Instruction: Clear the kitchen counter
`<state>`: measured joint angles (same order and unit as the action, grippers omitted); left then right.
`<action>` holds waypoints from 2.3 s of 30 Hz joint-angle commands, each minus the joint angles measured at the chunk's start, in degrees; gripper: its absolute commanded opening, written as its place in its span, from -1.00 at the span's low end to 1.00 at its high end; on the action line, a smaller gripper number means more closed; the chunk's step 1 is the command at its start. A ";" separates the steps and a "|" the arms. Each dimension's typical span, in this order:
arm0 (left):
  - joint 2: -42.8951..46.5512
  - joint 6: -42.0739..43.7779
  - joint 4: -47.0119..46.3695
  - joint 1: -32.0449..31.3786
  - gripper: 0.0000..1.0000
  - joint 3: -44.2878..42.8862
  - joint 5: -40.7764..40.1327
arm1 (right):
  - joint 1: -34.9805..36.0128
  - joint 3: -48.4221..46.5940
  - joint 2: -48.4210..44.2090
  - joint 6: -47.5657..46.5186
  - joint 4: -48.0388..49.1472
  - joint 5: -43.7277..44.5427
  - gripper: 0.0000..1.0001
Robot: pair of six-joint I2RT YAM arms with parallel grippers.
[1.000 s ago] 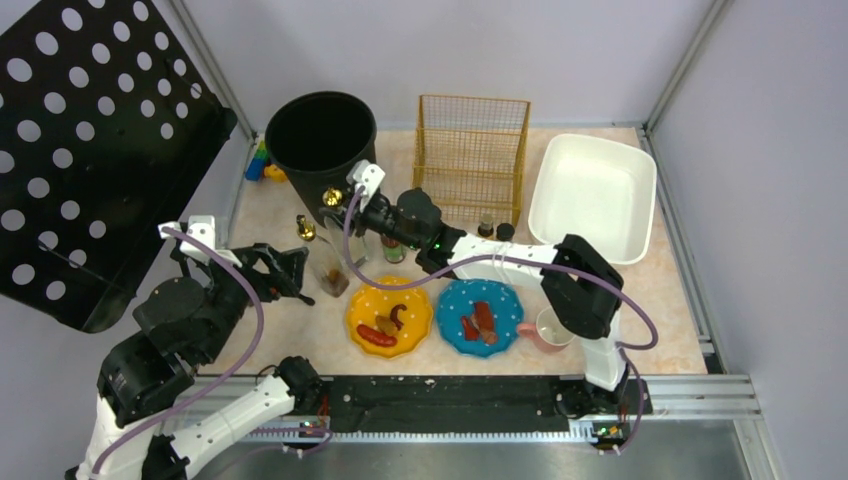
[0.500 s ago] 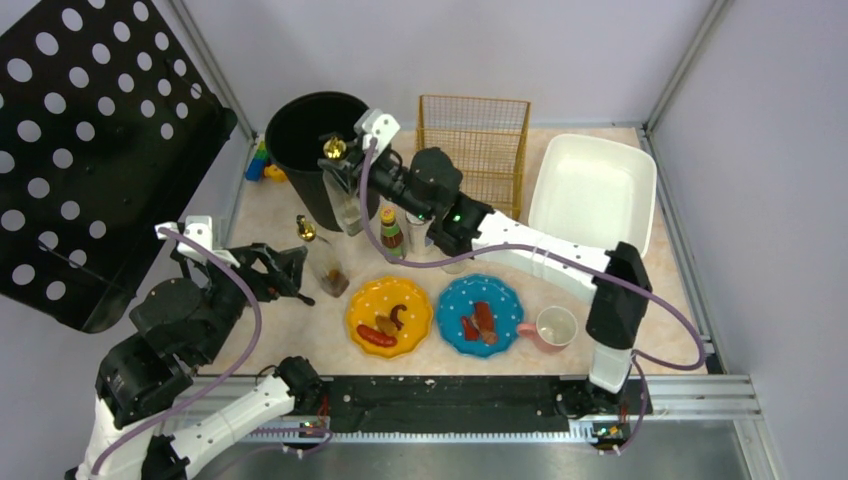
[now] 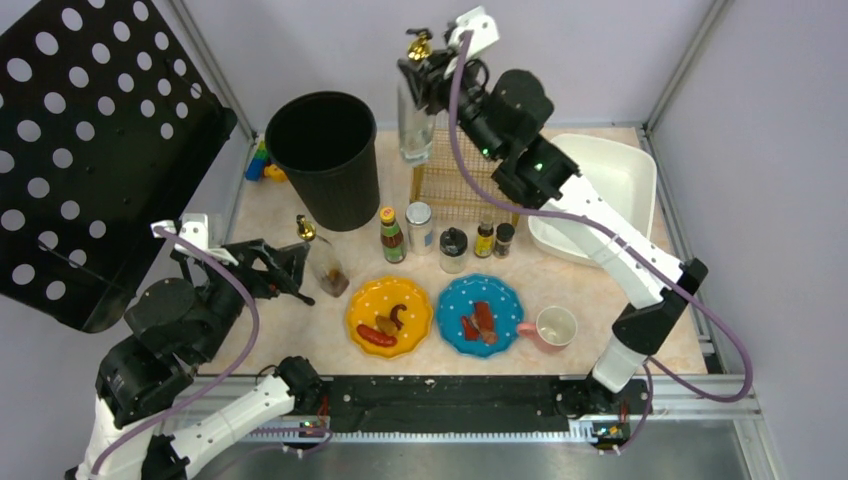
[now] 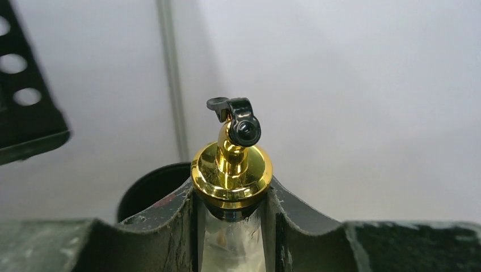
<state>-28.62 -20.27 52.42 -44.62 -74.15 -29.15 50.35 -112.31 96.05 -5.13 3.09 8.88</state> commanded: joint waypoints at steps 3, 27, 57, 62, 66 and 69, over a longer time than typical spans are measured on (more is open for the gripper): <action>-1.08 1.40 -5.31 0.06 0.84 0.68 1.50 | -8.05 -9.77 -0.77 -1.75 0.12 3.13 -1.00; -2.57 4.83 -8.15 0.06 0.84 5.03 2.56 | -14.71 -26.47 25.93 -7.18 16.23 5.80 -1.00; -1.07 5.07 -9.04 0.06 0.85 6.47 4.49 | -15.76 -10.92 28.64 -0.25 27.78 9.71 -1.00; -0.69 4.76 -9.00 0.06 0.85 6.70 4.54 | -15.75 -6.65 28.80 1.28 29.33 10.71 -1.00; -0.64 4.63 -8.78 0.06 0.85 6.63 4.62 | -15.77 -3.70 29.21 2.93 30.38 12.09 -1.00; -0.46 4.50 -8.66 0.06 0.85 6.50 4.61 | -15.76 -3.07 29.84 3.80 30.07 12.83 -1.00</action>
<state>-29.63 -15.51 46.28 -44.62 -67.70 -24.88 34.70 -114.61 126.30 -4.19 25.17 20.32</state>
